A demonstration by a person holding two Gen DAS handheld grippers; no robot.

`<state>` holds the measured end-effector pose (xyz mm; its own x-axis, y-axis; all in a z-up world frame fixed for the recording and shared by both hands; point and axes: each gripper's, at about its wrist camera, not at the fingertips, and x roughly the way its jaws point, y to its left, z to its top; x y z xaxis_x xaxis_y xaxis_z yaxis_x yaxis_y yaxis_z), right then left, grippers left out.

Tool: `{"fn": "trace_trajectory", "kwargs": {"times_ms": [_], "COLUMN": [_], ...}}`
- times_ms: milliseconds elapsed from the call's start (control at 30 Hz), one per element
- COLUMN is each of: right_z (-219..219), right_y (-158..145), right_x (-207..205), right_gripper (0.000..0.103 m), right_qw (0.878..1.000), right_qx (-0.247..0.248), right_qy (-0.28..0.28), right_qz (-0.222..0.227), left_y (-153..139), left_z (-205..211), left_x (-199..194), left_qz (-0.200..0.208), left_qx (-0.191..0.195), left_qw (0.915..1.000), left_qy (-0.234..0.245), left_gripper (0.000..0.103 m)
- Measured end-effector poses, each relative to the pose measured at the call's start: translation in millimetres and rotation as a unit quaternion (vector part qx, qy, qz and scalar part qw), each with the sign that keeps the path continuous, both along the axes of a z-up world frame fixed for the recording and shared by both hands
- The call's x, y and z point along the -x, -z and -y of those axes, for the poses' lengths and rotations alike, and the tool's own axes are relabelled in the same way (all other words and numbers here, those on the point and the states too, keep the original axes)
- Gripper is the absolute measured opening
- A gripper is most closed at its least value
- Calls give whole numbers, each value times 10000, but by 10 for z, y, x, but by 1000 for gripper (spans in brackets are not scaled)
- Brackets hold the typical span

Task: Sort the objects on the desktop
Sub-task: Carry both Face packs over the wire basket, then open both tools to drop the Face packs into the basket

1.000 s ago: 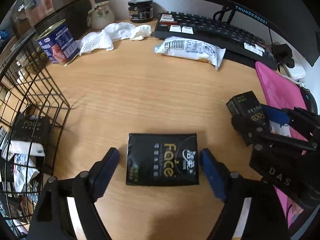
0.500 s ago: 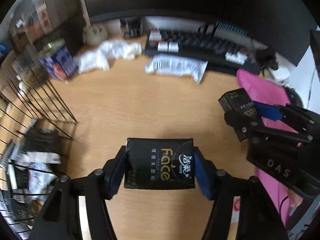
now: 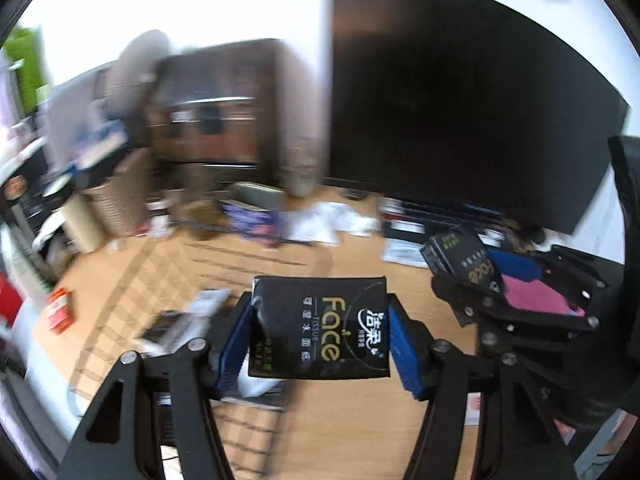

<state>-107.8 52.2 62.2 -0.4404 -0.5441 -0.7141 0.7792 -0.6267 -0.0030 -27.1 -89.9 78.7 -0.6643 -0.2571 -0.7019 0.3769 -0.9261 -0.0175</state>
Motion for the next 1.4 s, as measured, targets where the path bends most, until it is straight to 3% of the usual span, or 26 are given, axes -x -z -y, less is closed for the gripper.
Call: {"fn": "trace_trajectory", "kwargs": {"times_ms": [233, 433, 567, 833, 1000, 1200, 1400], "right_z": [975, 1536, 1661, 1706, 1717, 1683, 1673], "right_y": [86, 358, 577, 752, 759, 704, 694], "right_x": [-471, -619, -588, -552, -536, -581, -569], "right_gripper": [46, 46, 46, 47, 47, 48, 49], "right_qw": [9961, 9926, 9910, 9899, 9901, 9920, 9923], "right_qx": [-66, -195, -358, -474, -482, -397, -372], "right_qy": [-874, -1147, -1190, -1221, -1194, -1140, -1107], "right_qz": [121, 357, 490, 550, 564, 359, 407], "left_y": [225, 496, 642, 795, 803, 742, 740], "left_z": [865, 1230, 1374, 1368, 1384, 1343, 1369], "left_x": [-450, -420, -394, -292, -306, -322, -334], "left_qz": [319, 677, 748, 951, 938, 901, 885], "left_qx": [-36, 0, -314, -212, -277, -8, -84], "left_qw": [9956, 9910, 9901, 9885, 9888, 9886, 9891], "left_qy": [-885, -1154, -1144, -1154, -1124, -1204, -1177], "left_gripper": [68, 68, 68, 68, 68, 73, 73]}}
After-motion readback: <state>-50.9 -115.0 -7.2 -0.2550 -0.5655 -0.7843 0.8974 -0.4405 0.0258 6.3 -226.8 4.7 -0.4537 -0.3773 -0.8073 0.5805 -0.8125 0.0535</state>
